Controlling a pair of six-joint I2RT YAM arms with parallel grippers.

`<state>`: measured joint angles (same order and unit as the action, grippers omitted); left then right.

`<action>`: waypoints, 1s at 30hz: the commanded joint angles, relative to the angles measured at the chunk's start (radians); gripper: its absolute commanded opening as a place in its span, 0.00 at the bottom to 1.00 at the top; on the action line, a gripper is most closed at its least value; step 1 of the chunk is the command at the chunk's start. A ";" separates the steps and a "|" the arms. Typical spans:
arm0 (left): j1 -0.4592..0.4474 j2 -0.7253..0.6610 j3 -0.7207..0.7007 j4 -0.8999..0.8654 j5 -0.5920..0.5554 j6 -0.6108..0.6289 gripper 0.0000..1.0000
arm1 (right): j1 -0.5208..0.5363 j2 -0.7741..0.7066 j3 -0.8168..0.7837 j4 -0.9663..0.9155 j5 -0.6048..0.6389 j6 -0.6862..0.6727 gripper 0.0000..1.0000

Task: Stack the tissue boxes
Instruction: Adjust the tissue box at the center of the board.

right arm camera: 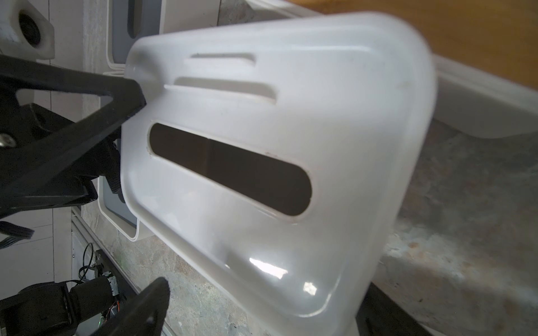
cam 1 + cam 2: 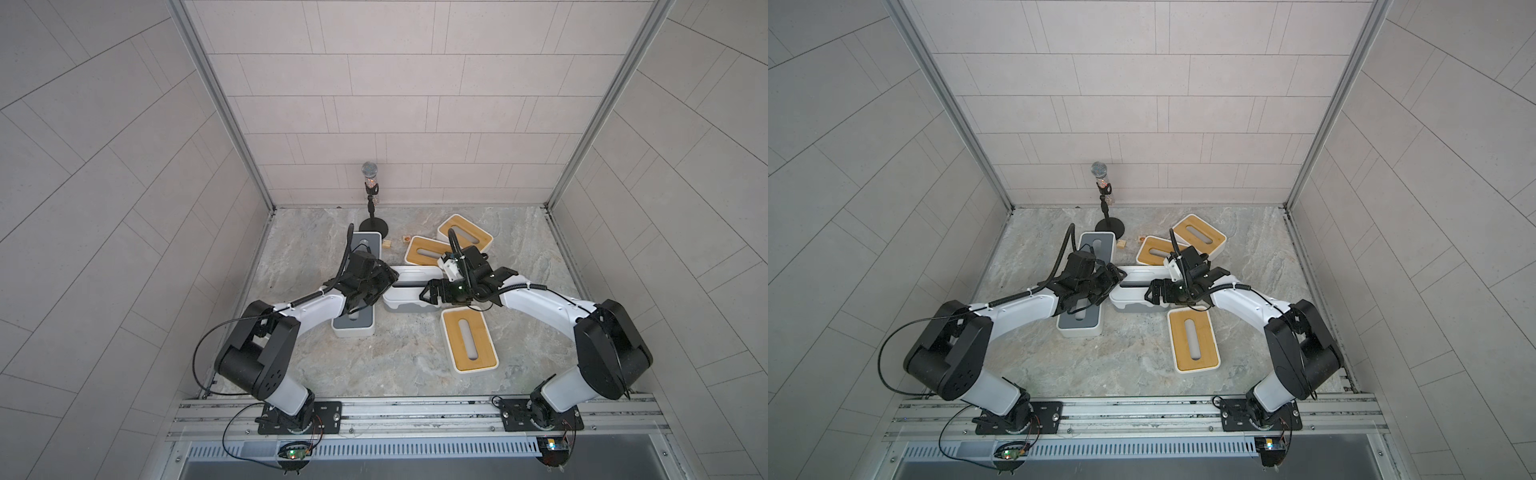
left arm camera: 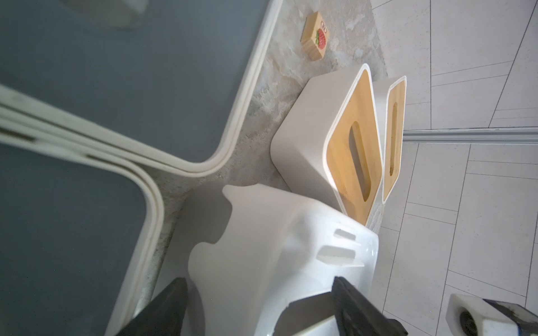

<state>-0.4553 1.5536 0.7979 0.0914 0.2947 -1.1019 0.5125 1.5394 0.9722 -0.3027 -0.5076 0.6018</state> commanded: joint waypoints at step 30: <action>0.047 -0.149 0.072 -0.268 -0.107 0.177 0.85 | 0.037 -0.016 0.029 0.004 0.029 0.043 0.99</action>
<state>-0.4164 1.4445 0.8333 -0.1242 0.2287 -0.9630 0.5434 1.5459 0.9798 -0.2985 -0.4725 0.6342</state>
